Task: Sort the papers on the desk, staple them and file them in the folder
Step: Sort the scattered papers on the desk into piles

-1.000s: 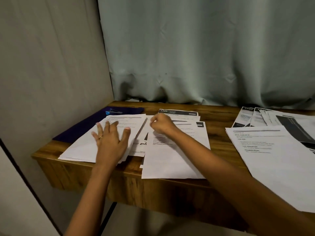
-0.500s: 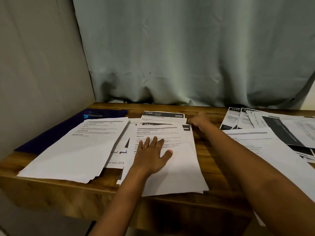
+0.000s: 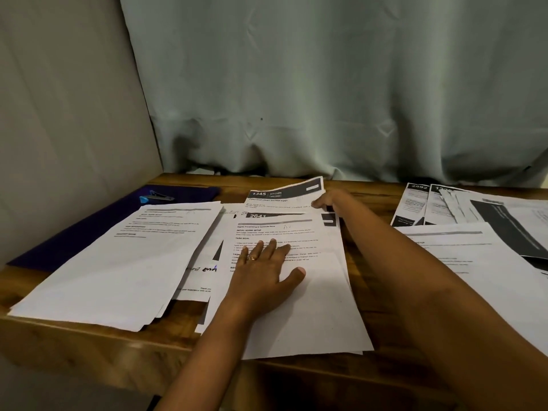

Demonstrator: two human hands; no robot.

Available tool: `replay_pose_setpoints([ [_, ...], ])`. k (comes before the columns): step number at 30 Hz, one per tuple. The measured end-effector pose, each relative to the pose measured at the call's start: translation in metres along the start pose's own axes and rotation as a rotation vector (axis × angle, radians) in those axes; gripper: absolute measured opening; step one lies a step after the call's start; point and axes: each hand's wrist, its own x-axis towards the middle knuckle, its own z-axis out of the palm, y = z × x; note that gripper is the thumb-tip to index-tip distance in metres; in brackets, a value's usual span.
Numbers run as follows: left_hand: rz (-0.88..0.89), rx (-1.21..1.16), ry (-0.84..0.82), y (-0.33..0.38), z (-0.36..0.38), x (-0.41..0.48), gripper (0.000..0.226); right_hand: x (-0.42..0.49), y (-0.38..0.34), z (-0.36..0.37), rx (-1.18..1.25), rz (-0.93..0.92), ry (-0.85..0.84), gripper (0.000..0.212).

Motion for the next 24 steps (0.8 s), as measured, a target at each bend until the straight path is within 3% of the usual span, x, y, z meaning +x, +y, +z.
replay_pose_setpoints([
  [7, 0.011, -0.017, 0.015, 0.000, 0.000, -0.002, 0.062, -0.010, 0.008, -0.003, 0.137, -0.019, 0.201, 0.021],
  [11, 0.010, -0.019, 0.016, -0.002, 0.001, -0.002, 0.062, -0.011, 0.012, -0.010, 0.436, -0.043, 0.283, 0.018],
  [20, 0.004, -0.014, 0.021, -0.001, 0.000, -0.004, 0.069, -0.039, -0.004, -0.069, 0.722, -0.306, 0.554, 0.022],
  [24, 0.000, 0.013, 0.030, 0.002, -0.001, -0.003, 0.062, -0.071, -0.017, -0.111, 0.773, -0.404, 0.697, 0.022],
])
